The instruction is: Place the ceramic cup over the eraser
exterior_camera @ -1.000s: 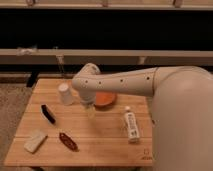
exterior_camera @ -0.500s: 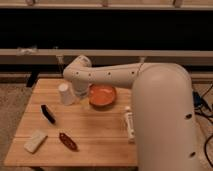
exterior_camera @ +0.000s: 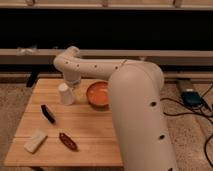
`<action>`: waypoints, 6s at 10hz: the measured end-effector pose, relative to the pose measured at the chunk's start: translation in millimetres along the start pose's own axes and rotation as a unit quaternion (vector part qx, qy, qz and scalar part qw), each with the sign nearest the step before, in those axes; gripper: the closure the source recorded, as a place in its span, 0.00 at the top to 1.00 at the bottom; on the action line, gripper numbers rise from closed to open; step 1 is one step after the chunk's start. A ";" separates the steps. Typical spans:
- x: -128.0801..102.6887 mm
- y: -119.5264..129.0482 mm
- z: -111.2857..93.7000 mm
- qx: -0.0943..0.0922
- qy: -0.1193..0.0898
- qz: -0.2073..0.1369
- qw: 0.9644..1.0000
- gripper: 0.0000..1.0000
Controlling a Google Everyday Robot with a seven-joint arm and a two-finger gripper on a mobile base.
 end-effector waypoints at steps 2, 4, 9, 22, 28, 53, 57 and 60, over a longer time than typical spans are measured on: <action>-3.8 -20.3 5.9 -0.003 -0.004 -0.012 1.000 0.80; -12.3 -37.0 11.6 -0.005 -0.012 -0.028 1.000 0.80; -42.4 -58.8 43.5 -0.031 -0.032 -0.064 0.997 0.80; -56.1 -27.7 1.3 -0.012 -0.015 -0.104 0.994 0.00; -84.0 -1.7 -68.0 0.029 0.006 -0.149 0.988 0.00; -181.1 22.9 -36.3 0.001 -0.004 -0.248 0.969 0.47; -175.6 25.3 -10.2 -0.014 0.001 -0.228 0.973 0.80; -170.3 28.2 0.9 -0.022 0.001 -0.216 0.976 0.80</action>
